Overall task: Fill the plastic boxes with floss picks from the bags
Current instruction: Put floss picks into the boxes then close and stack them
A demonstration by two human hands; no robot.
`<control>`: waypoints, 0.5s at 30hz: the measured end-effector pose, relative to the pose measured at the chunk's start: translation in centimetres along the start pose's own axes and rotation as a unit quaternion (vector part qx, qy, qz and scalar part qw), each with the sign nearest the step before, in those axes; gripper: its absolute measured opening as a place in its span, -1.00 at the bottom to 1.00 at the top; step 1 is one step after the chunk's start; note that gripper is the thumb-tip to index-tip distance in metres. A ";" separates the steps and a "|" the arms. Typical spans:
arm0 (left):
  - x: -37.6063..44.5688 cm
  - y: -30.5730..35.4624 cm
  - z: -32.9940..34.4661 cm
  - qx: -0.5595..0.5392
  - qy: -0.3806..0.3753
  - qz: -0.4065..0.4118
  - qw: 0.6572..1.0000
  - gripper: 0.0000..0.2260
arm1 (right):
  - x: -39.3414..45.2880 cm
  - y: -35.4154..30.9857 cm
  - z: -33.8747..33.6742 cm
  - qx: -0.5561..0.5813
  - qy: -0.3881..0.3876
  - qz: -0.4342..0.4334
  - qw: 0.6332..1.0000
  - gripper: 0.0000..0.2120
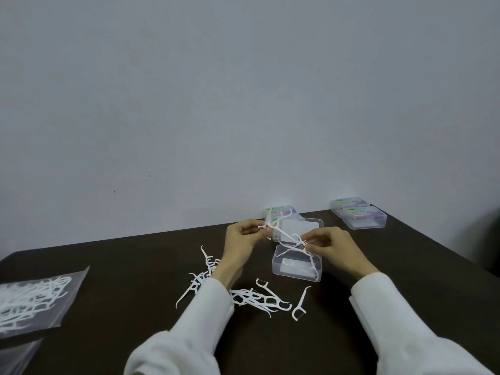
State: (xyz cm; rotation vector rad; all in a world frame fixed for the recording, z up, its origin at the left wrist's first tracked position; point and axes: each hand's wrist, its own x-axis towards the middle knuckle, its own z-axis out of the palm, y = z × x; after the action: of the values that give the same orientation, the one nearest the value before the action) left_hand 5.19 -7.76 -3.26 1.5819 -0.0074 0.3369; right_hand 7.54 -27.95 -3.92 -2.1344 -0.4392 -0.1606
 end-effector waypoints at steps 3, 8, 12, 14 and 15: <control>0.2 -0.1 0.2 -0.006 0.006 0.000 1.000 -0.92 | 0.0 -0.2 0.5 -0.048 -0.011 -0.023 0.999 -0.81; 0.4 -0.3 0.1 -0.018 0.009 0.000 1.000 -0.89 | -0.1 -0.4 1.2 -0.113 -0.043 -0.050 0.991 -0.70; 0.4 -0.5 0.0 -0.024 0.016 -0.006 1.000 -0.90 | -0.6 -0.9 0.8 -0.183 -0.004 -0.057 0.981 -0.82; 0.4 -0.6 -0.1 -0.027 0.020 -0.009 0.999 -0.90 | -0.7 -1.2 0.5 -0.231 0.035 -0.076 0.969 -0.84; 0.4 -0.6 -0.1 -0.031 0.020 -0.010 0.999 -0.90 | -0.8 -1.2 0.4 -0.253 0.036 -0.081 0.963 -0.83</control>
State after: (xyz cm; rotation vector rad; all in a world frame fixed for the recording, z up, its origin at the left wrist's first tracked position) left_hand 5.68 -7.57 -3.76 1.5128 0.0291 0.3495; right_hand 6.37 -27.23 -3.41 -2.5803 -0.5766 -0.4856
